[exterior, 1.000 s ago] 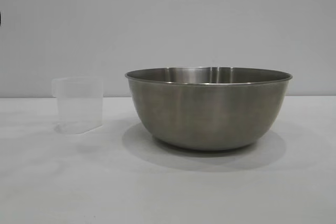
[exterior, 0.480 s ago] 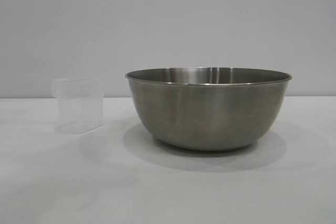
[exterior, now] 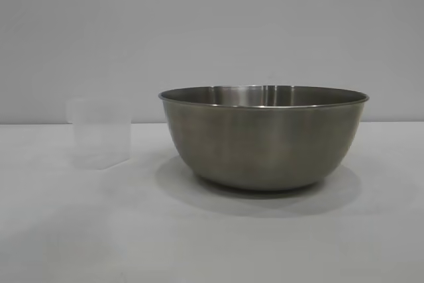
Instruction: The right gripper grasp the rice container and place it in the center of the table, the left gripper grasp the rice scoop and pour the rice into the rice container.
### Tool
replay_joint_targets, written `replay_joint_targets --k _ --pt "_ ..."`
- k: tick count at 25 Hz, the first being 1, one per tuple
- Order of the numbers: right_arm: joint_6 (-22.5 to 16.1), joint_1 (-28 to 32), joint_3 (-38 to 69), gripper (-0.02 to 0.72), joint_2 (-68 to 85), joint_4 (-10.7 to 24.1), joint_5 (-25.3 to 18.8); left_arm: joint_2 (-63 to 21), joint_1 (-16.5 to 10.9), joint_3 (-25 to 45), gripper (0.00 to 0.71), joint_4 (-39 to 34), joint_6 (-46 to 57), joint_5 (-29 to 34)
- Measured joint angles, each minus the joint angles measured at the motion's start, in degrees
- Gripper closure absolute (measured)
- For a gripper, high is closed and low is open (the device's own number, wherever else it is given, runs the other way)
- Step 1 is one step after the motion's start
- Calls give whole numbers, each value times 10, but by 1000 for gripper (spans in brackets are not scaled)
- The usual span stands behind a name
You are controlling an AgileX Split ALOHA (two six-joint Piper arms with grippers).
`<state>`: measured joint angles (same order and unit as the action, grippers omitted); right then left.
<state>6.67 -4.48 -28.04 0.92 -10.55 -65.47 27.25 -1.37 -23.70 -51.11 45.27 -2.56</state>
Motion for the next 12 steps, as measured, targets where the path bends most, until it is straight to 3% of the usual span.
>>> replay_joint_targets --k 12 --pt "0 0 0 304 0 0 0 -6 0 1 621 -24 39 7"
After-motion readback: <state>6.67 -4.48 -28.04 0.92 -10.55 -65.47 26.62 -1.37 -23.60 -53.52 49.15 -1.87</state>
